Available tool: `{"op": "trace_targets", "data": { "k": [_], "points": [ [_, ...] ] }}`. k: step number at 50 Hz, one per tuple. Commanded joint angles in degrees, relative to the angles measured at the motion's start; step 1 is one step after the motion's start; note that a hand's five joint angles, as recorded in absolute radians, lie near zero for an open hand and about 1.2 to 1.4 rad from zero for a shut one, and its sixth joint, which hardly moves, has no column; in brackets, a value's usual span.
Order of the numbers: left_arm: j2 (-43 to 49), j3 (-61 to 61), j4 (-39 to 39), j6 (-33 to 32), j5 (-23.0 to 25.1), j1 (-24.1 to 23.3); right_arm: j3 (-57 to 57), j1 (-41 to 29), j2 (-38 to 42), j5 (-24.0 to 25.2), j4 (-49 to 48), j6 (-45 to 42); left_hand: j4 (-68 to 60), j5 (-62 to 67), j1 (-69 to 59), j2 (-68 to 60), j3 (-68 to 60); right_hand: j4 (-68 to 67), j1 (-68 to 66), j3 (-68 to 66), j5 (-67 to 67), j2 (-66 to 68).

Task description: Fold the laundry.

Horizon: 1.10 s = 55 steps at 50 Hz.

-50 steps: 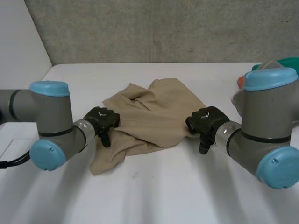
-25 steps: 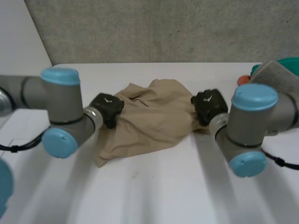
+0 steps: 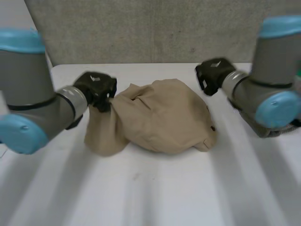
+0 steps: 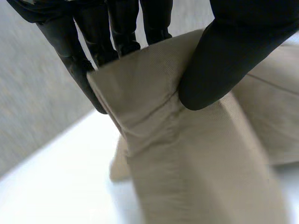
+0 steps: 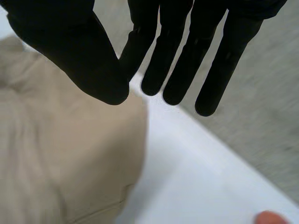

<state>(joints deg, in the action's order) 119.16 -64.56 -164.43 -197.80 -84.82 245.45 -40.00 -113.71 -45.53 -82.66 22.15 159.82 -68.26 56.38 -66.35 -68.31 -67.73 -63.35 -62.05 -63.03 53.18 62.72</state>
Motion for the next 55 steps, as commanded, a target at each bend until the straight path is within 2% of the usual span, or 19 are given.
{"op": "trace_targets", "data": {
  "k": [1, 4, 8, 9, 12, 13, 17, 19, 20, 23, 26, 32, 36, 43, 55],
  "points": [
    [7.8, 7.6, 4.7, 0.0, -3.4, 0.4, 1.8, -2.0, 1.7, -9.1, 3.4, 1.0, -11.7, 13.6, -13.6, -11.7, -12.3, 24.0, 22.7, 23.7, -23.8, -23.4],
    [6.1, 8.8, 6.1, 0.4, -3.3, 0.4, -2.4, -2.3, -3.1, -11.2, 5.8, 4.4, -11.7, 13.6, -13.6, -11.7, -12.3, 28.6, 27.3, 28.3, -28.4, -28.0],
    [3.4, 10.0, 6.5, 1.1, -2.2, 0.0, -15.3, -2.7, -14.8, -9.5, 9.1, 9.3, -11.7, 13.6, -13.6, -11.7, -12.3, 26.1, 24.8, 25.8, -25.9, -25.5],
    [2.3, 10.1, 6.5, 1.3, -1.8, -0.1, -21.4, -2.6, -19.9, -7.6, 9.3, 10.6, -11.7, 13.6, -13.6, -11.7, -12.3, 23.9, 22.6, 23.6, -23.8, -23.3],
    [0.7, 10.1, 6.5, 1.3, -1.5, -0.7, -30.2, -2.0, -26.3, -3.3, 9.0, 12.2, -11.7, 13.6, -13.6, -11.7, -12.3, 23.2, 21.9, 22.9, -23.1, -22.6],
    [-0.2, 9.9, 6.5, 1.3, -1.4, -0.9, -35.9, -1.5, -28.9, -0.1, 8.4, 12.6, -11.7, 13.6, -13.6, -11.7, -12.3, 21.1, 19.8, 20.8, -20.9, -20.4],
    [-2.0, 9.4, 6.8, 1.5, -1.3, -1.6, -48.3, -0.8, -32.6, 6.9, 5.4, 12.8, -11.7, 13.6, -13.6, -11.7, -12.3, 17.5, 16.2, 17.2, -17.4, -16.9],
    [-2.7, 9.0, 6.8, 1.9, -1.1, -1.9, -52.4, -0.9, -32.6, 8.3, 3.4, 12.9, -11.7, 13.6, -13.6, -11.7, -12.3, 18.4, 17.1, 18.0, -18.2, -17.7],
    [-3.0, 8.9, 6.8, 2.0, -1.1, -2.1, -54.1, -1.0, -32.4, 8.4, 1.9, 13.1, -11.7, 13.6, -13.6, -11.7, -12.3, 19.7, 18.4, 19.4, -19.5, -19.1],
    [-3.8, 8.3, 6.7, 2.2, -0.6, -2.6, -58.6, -1.8, -30.6, 6.7, -7.3, 14.6, -11.7, 13.6, -13.6, -11.7, -12.3, 35.6, 34.3, 35.3, -35.5, -35.0],
    [-3.9, 8.1, 6.6, 2.1, -0.8, -2.9, -60.5, -3.0, -27.8, 2.4, -17.9, 16.7, -11.7, 13.6, -13.6, -11.7, -12.3, 46.8, 45.5, 46.4, -46.6, -46.1],
    [-3.9, 8.3, 6.5, 1.9, -1.1, -2.5, -59.2, -5.3, -22.3, -6.4, -32.4, 16.5, -11.7, 13.6, -13.6, -11.7, -12.3, 49.3, 48.0, 49.0, -49.1, -48.7],
    [-3.5, 8.7, 6.0, 1.9, -1.1, -2.2, -56.3, -5.9, -18.6, -8.5, -37.2, 14.6, -11.7, 13.6, -13.6, -11.7, -12.3, 49.3, 48.0, 49.0, -49.1, -48.7],
    [-0.4, 11.0, 3.5, 0.7, -1.2, -1.8, -48.0, -6.8, -11.7, -9.0, -38.6, 10.3, -11.7, 13.6, -13.6, -11.7, -12.3, 48.1, 46.8, 47.8, -48.0, -47.5],
    [8.4, 19.3, 3.1, -1.9, -2.3, -0.2, -30.8, -7.1, 2.9, -10.7, -39.3, 4.7, -11.7, 13.6, -13.6, -11.7, -12.3, 32.7, 31.4, 32.3, -32.5, -32.0]
  ]
}}
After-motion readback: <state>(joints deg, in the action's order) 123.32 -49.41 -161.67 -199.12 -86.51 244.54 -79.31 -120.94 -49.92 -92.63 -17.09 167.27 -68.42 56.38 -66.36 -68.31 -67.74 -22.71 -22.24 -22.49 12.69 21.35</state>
